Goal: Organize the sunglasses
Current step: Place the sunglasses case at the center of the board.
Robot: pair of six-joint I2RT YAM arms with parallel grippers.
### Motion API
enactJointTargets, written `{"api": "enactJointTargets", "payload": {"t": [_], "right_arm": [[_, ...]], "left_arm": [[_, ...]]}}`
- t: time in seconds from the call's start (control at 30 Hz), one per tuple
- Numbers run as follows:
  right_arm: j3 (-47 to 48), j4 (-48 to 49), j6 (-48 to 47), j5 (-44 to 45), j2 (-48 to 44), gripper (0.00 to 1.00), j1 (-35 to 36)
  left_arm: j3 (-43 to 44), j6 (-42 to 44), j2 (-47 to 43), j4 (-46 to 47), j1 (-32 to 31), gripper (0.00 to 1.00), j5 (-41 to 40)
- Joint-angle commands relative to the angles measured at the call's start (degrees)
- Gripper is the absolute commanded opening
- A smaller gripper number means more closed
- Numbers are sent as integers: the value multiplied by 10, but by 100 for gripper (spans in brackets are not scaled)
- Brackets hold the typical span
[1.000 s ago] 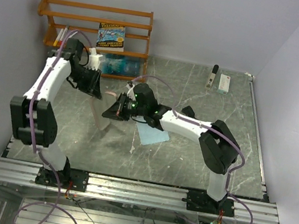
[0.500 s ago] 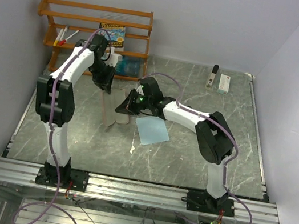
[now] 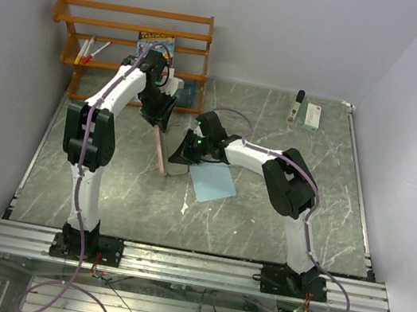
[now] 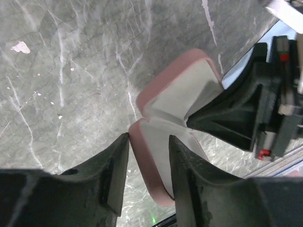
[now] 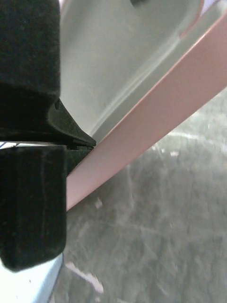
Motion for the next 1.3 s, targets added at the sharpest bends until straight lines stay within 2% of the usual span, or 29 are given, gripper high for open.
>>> {"api": "enactJointTargets", "payload": {"t": [0.0, 0.1, 0.13, 0.23, 0.27, 0.43, 0.73, 1.13, 1.2, 1.27], "right_arm": [[-7, -20, -9, 15, 29, 0, -7], [-25, -1, 3, 12, 30, 0, -7], [-31, 4, 6, 13, 29, 0, -7], [-47, 20, 18, 18, 27, 0, -7], [-52, 24, 24, 21, 27, 0, -7], [-50, 42, 45, 19, 39, 0, 0], [-5, 30, 57, 27, 60, 0, 19], [31, 52, 98, 23, 90, 0, 34], [31, 55, 99, 23, 90, 0, 34], [32, 62, 102, 21, 90, 0, 34]], "left_arm": [[25, 10, -24, -15, -8, 51, 18], [11, 4, -52, 1, -8, 53, 1], [1, 2, -65, 8, -8, 63, -8], [-35, 0, -104, 24, -7, 66, -37], [-55, -1, -119, 33, -7, 74, -49], [-111, -17, -164, 68, -7, 85, -49], [-166, -38, -126, 85, -7, 88, -48], [-140, -47, -67, 84, -32, 84, -53], [-146, -45, -69, 90, -38, 80, -63], [-143, -41, -66, 87, -44, 66, -76]]}}
